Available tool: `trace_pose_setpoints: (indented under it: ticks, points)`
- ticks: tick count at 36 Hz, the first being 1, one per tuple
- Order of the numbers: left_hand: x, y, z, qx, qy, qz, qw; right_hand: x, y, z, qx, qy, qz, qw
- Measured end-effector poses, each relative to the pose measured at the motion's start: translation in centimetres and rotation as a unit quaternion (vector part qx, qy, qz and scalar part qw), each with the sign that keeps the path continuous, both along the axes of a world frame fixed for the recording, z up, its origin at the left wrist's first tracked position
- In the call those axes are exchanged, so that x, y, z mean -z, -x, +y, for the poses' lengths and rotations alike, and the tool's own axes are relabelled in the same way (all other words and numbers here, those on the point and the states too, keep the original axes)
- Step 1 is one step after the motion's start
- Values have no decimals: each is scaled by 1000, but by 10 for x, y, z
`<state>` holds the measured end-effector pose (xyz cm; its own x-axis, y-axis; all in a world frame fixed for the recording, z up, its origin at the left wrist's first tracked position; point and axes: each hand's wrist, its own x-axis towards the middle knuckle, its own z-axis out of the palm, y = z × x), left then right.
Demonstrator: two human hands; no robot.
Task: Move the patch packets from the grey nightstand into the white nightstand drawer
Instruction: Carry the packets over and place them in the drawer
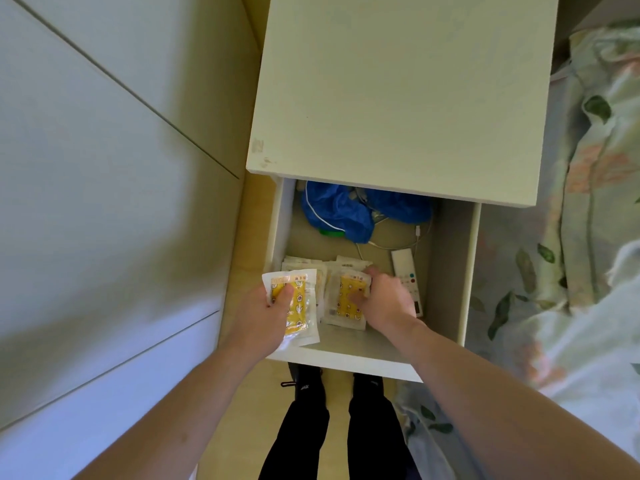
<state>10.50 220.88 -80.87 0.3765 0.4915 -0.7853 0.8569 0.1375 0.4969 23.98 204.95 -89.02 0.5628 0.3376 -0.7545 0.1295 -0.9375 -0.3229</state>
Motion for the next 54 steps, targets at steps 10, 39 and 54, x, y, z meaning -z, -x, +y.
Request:
trace_pose_setpoints:
  ticks: [10, 39, 54]
  points:
    - [9, -24, -10, 21, -5, -54, 998, -6, -10, -32, 4, 7, -31, 1000]
    - [38, -62, -50, 361, -234, 57, 901, -30, -16, -57, 12, -14, 70, 997]
    - [-202, -5, -46, 322, -157, -34, 933, -289, 21, -105, 146, -100, 30, 984]
